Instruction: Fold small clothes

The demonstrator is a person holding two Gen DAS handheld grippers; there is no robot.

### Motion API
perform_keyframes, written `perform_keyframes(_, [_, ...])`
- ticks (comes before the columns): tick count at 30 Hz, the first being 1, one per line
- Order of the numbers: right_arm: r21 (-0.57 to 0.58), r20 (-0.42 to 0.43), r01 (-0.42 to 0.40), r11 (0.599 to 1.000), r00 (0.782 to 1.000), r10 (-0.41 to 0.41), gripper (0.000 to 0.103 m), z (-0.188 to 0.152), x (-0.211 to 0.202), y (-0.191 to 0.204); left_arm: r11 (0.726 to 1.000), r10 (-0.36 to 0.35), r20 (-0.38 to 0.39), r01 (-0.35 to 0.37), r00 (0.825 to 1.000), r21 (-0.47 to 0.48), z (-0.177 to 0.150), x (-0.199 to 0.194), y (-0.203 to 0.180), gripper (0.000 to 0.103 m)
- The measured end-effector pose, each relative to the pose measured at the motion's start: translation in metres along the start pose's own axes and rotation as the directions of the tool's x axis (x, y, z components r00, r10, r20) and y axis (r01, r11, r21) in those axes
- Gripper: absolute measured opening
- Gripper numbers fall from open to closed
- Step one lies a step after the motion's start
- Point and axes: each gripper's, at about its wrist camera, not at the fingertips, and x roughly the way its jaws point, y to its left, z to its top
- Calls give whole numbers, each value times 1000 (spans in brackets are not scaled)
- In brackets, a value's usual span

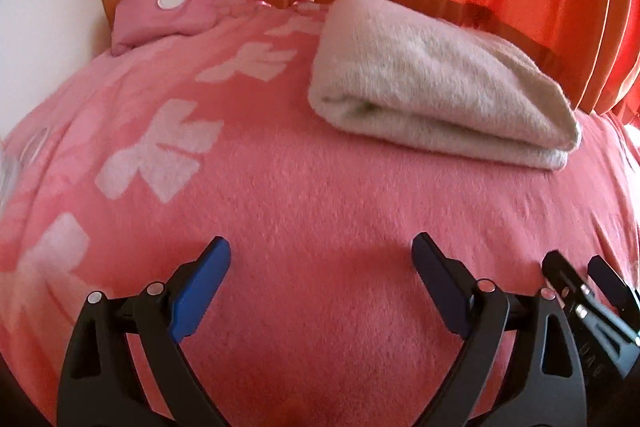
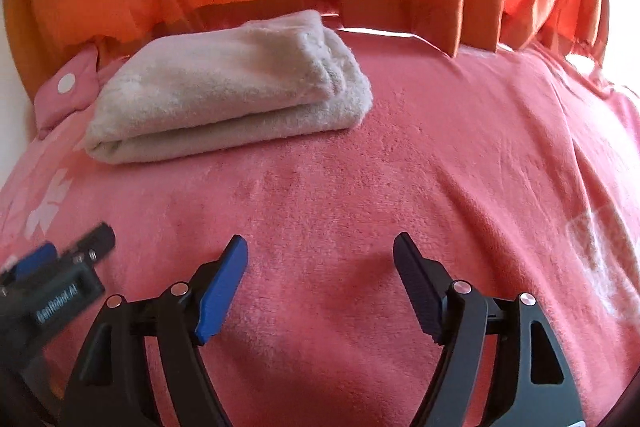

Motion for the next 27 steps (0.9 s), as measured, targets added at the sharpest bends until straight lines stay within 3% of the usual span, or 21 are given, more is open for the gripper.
perform_keyframes(4, [57,21,-13,998,1000,12,73,0,-3,-9,999,25,6,-25,1000,38,-3,-2,-8,91])
perform_keyframes(12, [17,22,-20,1000,1000,20,73,0,-3,-1,997,29,10,-30,1000,67,-4,-1,-12,91])
perform_keyframes(27, [-14,32,-4,1000,999,4,73,1,-5,8,1000,0,80,-1,997,17,6,-10,-12,91])
